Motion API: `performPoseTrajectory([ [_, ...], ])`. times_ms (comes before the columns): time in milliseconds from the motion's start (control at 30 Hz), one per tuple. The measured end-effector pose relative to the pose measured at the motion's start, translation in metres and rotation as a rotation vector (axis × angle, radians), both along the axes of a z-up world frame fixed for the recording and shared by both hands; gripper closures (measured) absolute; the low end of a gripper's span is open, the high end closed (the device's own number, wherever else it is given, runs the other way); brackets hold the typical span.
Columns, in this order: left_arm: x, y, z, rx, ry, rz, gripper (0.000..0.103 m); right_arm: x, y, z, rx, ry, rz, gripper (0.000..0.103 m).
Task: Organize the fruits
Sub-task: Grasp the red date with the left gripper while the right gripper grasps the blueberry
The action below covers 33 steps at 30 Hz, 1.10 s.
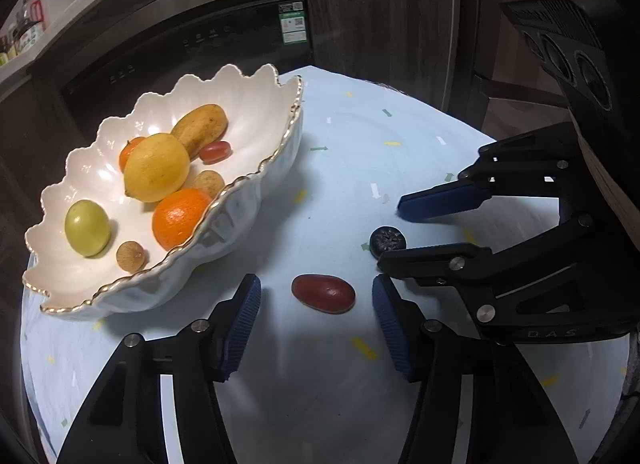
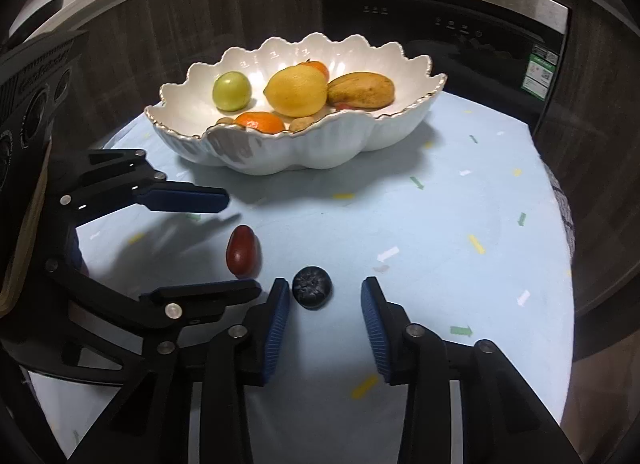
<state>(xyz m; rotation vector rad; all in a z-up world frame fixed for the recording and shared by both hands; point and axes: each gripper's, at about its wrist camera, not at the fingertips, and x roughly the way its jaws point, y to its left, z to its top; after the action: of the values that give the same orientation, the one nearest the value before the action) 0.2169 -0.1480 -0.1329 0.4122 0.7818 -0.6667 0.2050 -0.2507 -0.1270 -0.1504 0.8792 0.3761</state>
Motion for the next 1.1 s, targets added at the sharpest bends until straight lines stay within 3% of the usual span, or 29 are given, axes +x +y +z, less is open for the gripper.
performPoseTrajectory([
  [300,0.009,-0.001,-0.004,-0.025,0.05,-0.023,0.057,0.006,0.003,-0.001,-0.003,-0.004,0.012,0.07],
  [500,0.008,-0.002,-0.004,-0.029,0.053,-0.037,0.064,0.008,0.007,-0.002,0.001,-0.005,0.031,0.081],
  [600,0.007,-0.002,-0.003,-0.033,0.056,-0.032,0.071,0.008,0.008,-0.002,-0.001,-0.007,0.033,0.081],
  [1100,-0.006,0.011,0.01,-0.044,0.037,0.001,0.072,-0.004,0.014,0.008,0.014,-0.027,0.004,0.081],
])
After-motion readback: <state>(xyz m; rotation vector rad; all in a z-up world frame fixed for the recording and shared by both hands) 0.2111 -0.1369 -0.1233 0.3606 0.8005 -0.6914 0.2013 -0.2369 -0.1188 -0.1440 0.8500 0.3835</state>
